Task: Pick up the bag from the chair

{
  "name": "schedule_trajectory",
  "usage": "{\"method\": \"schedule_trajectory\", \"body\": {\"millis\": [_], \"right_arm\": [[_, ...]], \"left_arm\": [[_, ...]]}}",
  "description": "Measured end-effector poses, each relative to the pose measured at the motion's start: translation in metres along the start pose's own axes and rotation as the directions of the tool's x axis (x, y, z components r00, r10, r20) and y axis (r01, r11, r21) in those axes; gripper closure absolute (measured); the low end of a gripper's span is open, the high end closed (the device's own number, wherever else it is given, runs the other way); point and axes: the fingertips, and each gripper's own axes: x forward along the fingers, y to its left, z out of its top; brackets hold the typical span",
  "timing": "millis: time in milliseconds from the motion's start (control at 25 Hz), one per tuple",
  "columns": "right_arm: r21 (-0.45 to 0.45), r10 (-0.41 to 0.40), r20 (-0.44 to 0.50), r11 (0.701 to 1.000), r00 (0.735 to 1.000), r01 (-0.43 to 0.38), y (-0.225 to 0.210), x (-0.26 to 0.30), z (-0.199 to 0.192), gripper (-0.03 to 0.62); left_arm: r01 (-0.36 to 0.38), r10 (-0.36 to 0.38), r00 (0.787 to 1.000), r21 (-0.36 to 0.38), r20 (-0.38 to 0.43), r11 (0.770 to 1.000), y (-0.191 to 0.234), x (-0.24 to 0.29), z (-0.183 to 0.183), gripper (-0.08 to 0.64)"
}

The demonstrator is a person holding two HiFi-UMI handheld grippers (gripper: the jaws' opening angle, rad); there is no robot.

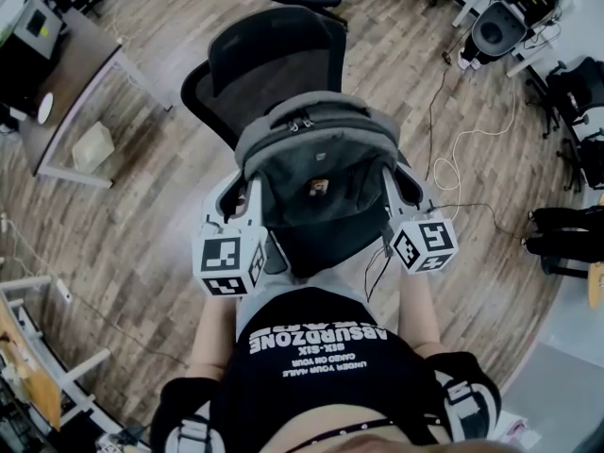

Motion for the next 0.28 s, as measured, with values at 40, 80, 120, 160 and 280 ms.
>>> {"method": "schedule_trajectory", "body": {"millis": [40,80,120,160,280], "right_arm": [[0.000,-0.001,-0.003,1.000,1.000,0.001,0.0001,0.0003,-0.0010,0.534],[0.001,-0.001,-0.006,1.000,1.000,0.001,0.0011,0.0003,-0.0019,0.534],[0.001,0.000,-0.007,1.000,1.000,0.000,0.0025,0.0000,-0.0027,0.534],[0.001,0.000,-0.009,1.000,1.000,0.000,0.0039,-0.0003,-0.0033,0.534],[0.002,0.002,-0.011,1.000,1.000,-0.002,0.0065,-0.0013,-0.0048,0.534]], "left_arm": [[-0.001,0.001,1.000,0.000,-0.003,1.000,0.0003,-0.0001,-0.0009,0.479],[-0.002,0.002,1.000,-0.001,-0.006,1.000,0.0011,-0.0010,-0.0020,0.479],[-0.003,0.003,1.000,-0.002,-0.009,1.000,0.0020,-0.0023,-0.0033,0.479],[-0.004,0.003,1.000,-0.003,-0.011,1.000,0.0029,-0.0036,-0.0044,0.479],[-0.004,0.004,1.000,-0.007,-0.010,1.000,0.0040,-0.0063,-0.0052,0.479]]}}
